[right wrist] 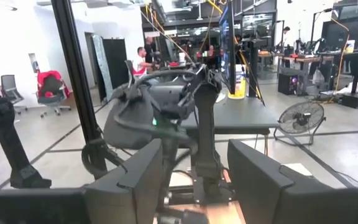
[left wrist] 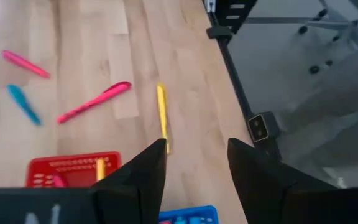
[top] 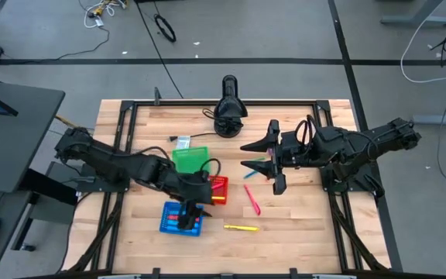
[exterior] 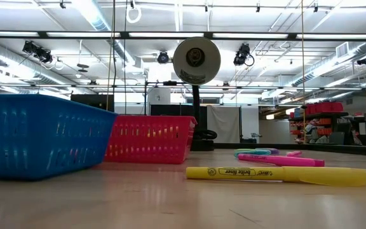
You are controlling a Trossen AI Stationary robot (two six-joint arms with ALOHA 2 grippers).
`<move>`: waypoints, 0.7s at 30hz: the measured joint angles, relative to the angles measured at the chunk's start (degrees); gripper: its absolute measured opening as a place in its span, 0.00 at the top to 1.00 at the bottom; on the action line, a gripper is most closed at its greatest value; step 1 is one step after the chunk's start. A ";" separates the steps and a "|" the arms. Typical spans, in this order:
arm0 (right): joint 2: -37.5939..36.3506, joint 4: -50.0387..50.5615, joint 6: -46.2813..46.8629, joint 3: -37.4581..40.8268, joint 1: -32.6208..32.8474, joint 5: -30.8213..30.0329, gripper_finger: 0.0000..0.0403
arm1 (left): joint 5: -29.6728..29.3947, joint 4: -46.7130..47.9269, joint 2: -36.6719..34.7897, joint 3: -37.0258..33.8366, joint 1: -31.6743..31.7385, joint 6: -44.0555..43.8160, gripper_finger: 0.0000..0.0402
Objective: Pick & Place Markers
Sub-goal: Put the yellow marker pen into the red bin
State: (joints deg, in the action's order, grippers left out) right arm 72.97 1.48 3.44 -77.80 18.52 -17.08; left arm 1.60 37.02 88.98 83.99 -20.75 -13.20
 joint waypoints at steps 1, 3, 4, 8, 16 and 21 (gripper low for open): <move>0.00 -0.21 0.00 0.00 0.00 0.02 0.54 | 0.66 -0.24 0.51 0.01 0.25 -0.24 0.54; 0.00 -0.47 0.00 0.00 0.00 0.01 0.54 | 1.27 -0.45 1.92 0.01 1.09 -1.47 0.49; 0.00 -0.71 0.00 0.01 0.00 0.02 0.54 | 0.98 -0.54 2.56 0.01 1.49 -1.68 0.46; -0.02 -1.61 -1.04 0.01 0.00 0.01 0.54 | -0.10 -1.93 5.59 0.01 2.40 -1.02 0.35; -0.02 -2.51 -2.43 0.02 0.00 0.02 0.54 | -2.63 -4.94 12.25 0.01 2.23 0.99 0.31; -0.02 -3.54 -2.57 0.02 0.00 0.01 0.54 | -3.67 -7.33 15.53 0.01 2.16 0.97 0.31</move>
State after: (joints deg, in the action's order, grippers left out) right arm 72.95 -2.06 0.87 -77.78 18.52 -17.06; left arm -2.06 29.70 104.51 84.01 -18.59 -12.23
